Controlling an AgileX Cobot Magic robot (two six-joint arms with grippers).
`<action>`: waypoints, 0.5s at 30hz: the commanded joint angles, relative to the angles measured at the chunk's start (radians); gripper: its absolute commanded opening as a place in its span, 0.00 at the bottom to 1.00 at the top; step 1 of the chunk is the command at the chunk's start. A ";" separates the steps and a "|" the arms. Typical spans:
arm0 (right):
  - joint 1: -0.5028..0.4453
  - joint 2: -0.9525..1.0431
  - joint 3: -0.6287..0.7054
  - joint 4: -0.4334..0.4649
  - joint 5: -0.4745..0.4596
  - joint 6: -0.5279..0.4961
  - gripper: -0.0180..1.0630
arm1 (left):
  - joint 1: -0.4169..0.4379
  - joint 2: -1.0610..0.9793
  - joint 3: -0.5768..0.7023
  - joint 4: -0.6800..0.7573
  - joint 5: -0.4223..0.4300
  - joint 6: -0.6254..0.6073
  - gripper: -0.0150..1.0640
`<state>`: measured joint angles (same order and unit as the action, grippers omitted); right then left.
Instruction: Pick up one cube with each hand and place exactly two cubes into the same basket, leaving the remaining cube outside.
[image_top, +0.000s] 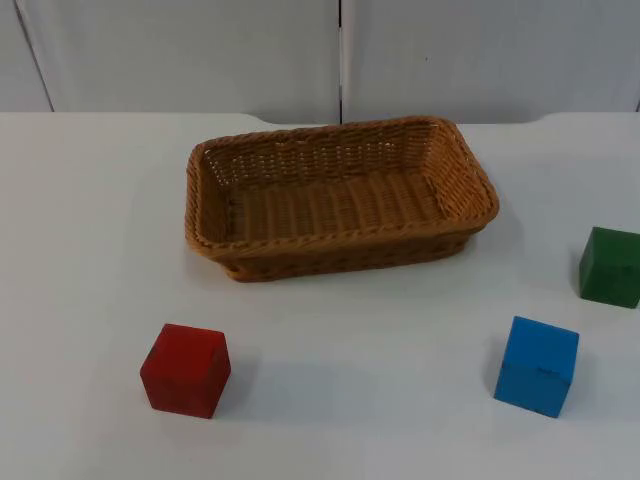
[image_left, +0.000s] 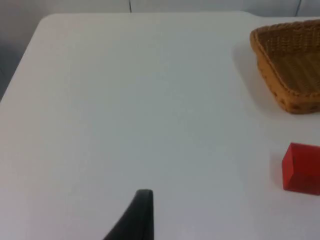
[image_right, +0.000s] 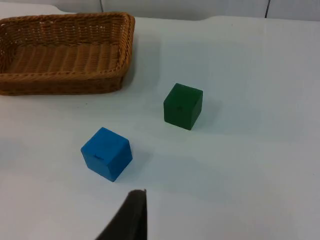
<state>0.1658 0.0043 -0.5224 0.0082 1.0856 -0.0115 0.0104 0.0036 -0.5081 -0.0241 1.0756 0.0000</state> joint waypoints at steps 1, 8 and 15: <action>-0.005 -0.004 0.004 0.001 -0.010 -0.003 0.99 | 0.002 -0.004 -0.020 -0.015 -0.023 0.000 0.99; -0.005 0.077 -0.042 0.004 -0.013 -0.003 0.99 | 0.002 0.056 -0.064 -0.040 -0.030 0.000 0.99; -0.005 0.194 -0.099 -0.001 -0.020 -0.023 0.99 | 0.002 0.110 -0.111 -0.046 -0.045 0.000 0.99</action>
<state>0.1658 0.1871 -0.6122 0.0082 1.0797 -0.0219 0.0104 0.1041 -0.6071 -0.0545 1.0485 0.0000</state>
